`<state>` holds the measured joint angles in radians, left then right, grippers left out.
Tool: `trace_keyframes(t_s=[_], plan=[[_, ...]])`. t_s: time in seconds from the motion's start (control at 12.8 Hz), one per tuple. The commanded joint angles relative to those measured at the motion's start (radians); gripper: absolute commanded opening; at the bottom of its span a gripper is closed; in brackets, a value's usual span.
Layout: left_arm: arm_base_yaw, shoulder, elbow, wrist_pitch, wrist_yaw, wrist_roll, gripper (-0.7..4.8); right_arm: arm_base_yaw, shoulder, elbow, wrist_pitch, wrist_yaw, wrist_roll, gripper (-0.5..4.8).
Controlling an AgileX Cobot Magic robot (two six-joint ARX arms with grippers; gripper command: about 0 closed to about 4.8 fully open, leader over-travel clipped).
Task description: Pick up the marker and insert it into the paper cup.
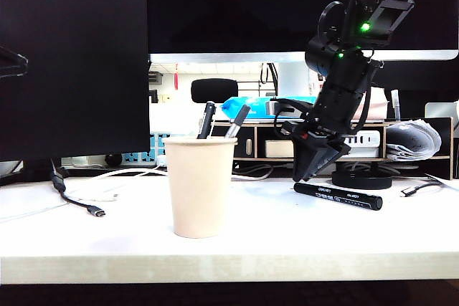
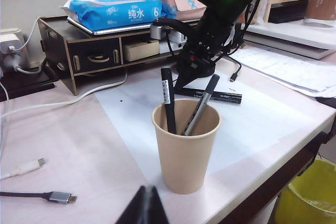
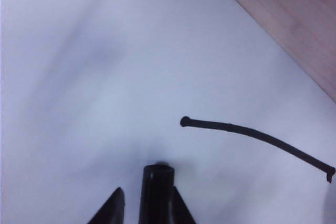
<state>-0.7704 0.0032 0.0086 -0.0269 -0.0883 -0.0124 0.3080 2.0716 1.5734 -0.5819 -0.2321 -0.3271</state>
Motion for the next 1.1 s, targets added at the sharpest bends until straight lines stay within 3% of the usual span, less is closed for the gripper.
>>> trace_keyframes(t_s=[0.08, 1.1], plan=[[-0.001, 0.0, 0.001, 0.006, 0.003, 0.004, -0.04, 0.002, 0.0, 0.003, 0.003, -0.006, 0.001, 1.18], [-0.001, 0.0, 0.001, 0.006, 0.003, 0.004, -0.04, 0.002, 0.026, 0.003, 0.003, 0.029, 0.001, 1.18]])
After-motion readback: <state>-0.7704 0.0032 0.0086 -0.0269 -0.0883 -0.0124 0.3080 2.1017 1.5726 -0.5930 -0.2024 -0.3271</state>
